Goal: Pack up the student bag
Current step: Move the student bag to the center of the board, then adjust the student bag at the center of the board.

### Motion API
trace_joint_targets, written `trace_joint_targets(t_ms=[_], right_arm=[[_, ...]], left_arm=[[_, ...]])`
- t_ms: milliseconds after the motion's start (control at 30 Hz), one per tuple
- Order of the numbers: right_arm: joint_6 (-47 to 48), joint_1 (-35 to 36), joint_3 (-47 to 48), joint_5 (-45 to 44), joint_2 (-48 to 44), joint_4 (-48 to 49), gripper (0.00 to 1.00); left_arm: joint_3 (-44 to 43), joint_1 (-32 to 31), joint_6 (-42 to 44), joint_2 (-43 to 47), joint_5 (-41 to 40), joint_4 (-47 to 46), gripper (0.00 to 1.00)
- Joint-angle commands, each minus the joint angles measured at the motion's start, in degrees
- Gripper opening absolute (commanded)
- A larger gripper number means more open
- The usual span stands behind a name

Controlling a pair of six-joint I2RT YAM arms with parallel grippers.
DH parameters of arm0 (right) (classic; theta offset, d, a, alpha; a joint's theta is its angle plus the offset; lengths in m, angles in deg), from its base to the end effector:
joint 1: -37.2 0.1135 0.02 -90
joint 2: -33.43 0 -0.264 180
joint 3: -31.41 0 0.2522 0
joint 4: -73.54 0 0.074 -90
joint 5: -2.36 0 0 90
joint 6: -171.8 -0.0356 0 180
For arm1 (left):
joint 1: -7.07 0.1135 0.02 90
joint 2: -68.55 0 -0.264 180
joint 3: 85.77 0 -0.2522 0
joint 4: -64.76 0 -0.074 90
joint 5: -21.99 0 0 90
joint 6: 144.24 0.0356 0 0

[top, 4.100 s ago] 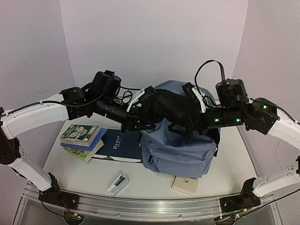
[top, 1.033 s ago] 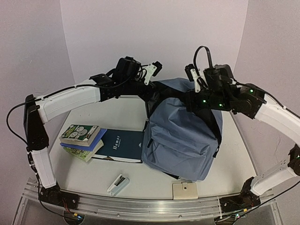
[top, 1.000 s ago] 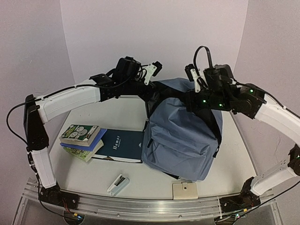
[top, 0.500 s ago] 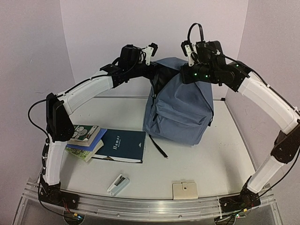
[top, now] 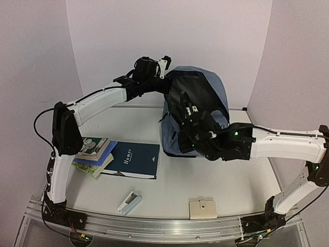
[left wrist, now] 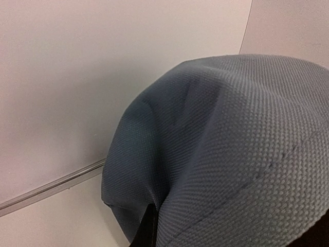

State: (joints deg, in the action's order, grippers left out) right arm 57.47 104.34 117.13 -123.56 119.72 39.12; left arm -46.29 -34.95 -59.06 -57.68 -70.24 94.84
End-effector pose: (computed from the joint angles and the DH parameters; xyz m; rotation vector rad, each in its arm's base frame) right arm 0.1511 0.3046 0.3155 -0.4236 2.0233 0.2989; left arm 0.3916 -0.3510 0.3589 0.5733 1.7904 -0.5316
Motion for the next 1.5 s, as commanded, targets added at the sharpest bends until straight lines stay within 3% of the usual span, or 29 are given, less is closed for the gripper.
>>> trace_joint_targets(t_ms=[0, 67, 100, 233, 300, 500, 633, 933, 1133, 1233, 1367, 1467], right_arm=[[-13.48, 3.08, -5.83, -5.95, -4.19, 5.48, 0.00], [-16.48, 4.50, -8.23, -4.60, -4.89, 7.00, 0.01], [-17.51, 5.17, -9.28, -3.44, -5.22, 7.91, 0.07], [-18.46, 8.20, -12.33, 3.77, -6.25, 10.31, 0.46], [-18.05, 9.54, -12.20, 6.62, -7.23, 10.06, 0.60], [-15.92, 9.94, -10.69, 10.71, -14.89, 8.30, 0.79], [-13.43, 9.94, -6.47, 10.16, -18.80, 4.48, 0.90], [-7.35, 9.94, 0.17, 13.20, -21.50, 0.46, 0.93], [-8.88, 9.51, 1.48, -2.57, -19.43, -7.86, 0.97], [-9.29, 5.68, 0.98, -6.53, -17.59, -9.99, 0.96], [-6.49, -2.31, 0.55, -3.37, -15.38, -9.60, 0.91], [-3.88, -4.02, 0.49, -2.60, -12.59, -8.96, 0.89]], left_arm=[[3.47, 0.23, -1.45, 4.81, -0.31, -2.28, 0.00], [6.67, 0.21, -1.17, 6.43, 0.37, -4.79, 0.00], [8.85, 0.19, -0.89, 7.48, 1.15, -6.65, 0.00], [15.81, 0.20, 0.57, 11.11, 6.72, -12.58, 0.00], [17.91, 0.20, 1.48, 12.36, 9.54, -14.11, 0.00], [19.00, 0.18, 2.91, 14.05, 13.36, -13.54, 0.00], [17.86, 0.18, 3.82, 13.98, 15.59, -11.03, 0.06], [17.06, 0.18, 4.72, 13.65, 15.40, -9.19, 0.07], [19.32, 0.20, 4.73, 14.88, 17.14, -10.13, 0.15], [20.40, 0.18, 4.73, 15.68, 18.06, -10.89, 0.18], [21.79, 0.18, 4.73, 16.63, 18.31, -11.46, 0.18], [22.45, 0.18, 4.73, 16.95, 18.19, -11.52, 0.18]])
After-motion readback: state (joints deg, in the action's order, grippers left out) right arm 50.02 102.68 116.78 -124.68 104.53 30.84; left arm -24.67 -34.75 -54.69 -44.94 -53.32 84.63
